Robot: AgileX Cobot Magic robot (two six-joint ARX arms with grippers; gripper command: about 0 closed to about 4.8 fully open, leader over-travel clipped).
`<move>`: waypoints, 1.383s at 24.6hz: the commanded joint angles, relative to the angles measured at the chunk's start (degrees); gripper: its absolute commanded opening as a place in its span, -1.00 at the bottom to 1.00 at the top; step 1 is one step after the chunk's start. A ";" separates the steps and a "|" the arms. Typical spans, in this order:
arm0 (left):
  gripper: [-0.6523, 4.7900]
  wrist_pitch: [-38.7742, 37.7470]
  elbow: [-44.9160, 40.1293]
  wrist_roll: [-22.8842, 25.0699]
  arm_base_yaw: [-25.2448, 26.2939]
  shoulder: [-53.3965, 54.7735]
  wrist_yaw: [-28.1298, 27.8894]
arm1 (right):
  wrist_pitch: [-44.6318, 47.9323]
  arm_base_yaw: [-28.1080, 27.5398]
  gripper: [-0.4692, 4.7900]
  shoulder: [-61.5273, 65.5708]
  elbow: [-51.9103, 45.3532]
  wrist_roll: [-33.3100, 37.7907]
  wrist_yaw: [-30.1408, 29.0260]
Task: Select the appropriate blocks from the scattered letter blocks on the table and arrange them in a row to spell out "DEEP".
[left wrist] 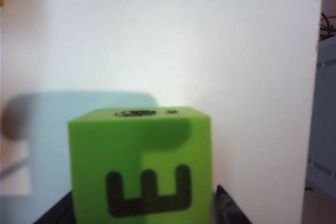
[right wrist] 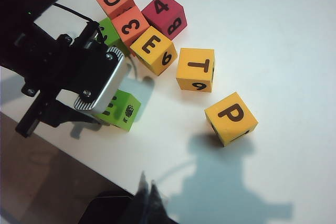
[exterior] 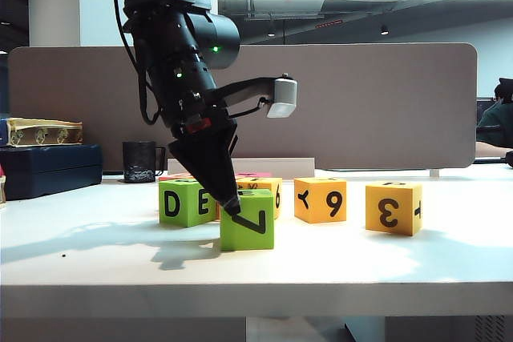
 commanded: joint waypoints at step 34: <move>0.84 0.83 13.00 -29.68 -0.07 -0.17 -5.49 | 0.66 0.04 -0.83 -0.11 0.22 -0.20 0.04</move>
